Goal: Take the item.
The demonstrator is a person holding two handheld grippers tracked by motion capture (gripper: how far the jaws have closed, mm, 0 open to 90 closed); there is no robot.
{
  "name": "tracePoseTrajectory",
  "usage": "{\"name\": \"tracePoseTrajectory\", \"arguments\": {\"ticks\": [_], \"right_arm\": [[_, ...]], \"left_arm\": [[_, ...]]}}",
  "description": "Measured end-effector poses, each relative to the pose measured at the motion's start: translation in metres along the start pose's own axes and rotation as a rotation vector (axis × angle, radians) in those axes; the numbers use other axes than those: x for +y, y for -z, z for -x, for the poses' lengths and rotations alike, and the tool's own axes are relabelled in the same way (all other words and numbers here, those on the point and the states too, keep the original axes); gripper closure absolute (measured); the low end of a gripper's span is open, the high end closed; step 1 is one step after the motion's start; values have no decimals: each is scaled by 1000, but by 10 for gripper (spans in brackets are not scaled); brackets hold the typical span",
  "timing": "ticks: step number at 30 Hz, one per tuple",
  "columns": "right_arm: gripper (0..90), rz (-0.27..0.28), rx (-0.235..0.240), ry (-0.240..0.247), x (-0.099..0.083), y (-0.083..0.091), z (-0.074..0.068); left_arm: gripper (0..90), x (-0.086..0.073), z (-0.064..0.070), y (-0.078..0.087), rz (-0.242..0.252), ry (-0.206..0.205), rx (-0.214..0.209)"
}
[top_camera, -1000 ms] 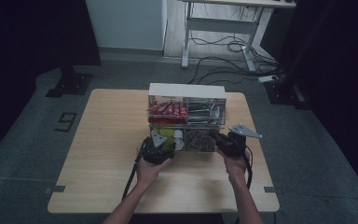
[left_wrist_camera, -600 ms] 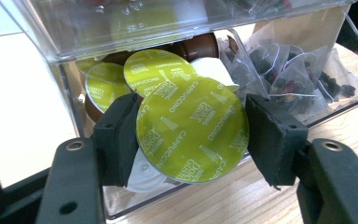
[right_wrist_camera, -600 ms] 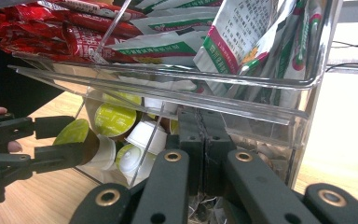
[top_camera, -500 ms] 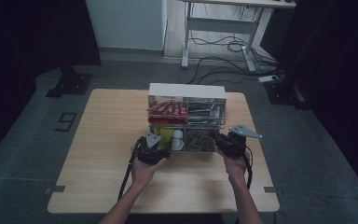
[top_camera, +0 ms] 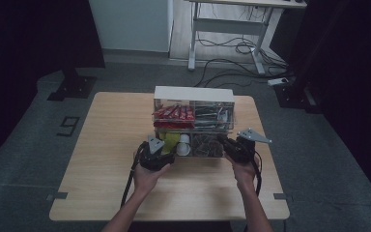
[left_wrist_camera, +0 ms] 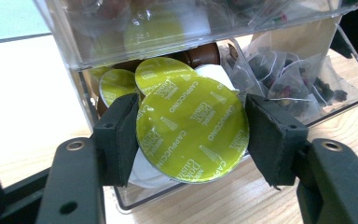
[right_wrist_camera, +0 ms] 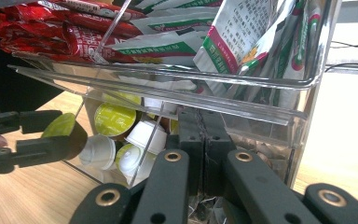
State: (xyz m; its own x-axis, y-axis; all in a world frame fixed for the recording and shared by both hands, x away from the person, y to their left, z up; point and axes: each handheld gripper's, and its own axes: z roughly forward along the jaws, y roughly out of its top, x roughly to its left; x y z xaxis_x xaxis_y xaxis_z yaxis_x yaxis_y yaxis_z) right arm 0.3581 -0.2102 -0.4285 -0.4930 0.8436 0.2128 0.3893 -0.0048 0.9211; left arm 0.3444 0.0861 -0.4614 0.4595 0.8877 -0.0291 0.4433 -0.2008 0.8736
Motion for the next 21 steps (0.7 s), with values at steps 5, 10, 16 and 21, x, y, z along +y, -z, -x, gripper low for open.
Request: {"name": "tracePoseTrajectory", "arguments": {"ticks": [5,10,16,21], "right_arm": [[884,-1,-4,0,0,0,0],[884,-1,-6,-1,0,0,-1],[884,-3,-6,-1,1,0,-1],[883,-5,-7,0,1,0,-1]], "left_arm": [[381,1,-3,7,11,3,2],[381,3,-7,17,23,7,3],[381,4,-9,22,27,4,6],[381,2,-13,25,22,3,11]]}}
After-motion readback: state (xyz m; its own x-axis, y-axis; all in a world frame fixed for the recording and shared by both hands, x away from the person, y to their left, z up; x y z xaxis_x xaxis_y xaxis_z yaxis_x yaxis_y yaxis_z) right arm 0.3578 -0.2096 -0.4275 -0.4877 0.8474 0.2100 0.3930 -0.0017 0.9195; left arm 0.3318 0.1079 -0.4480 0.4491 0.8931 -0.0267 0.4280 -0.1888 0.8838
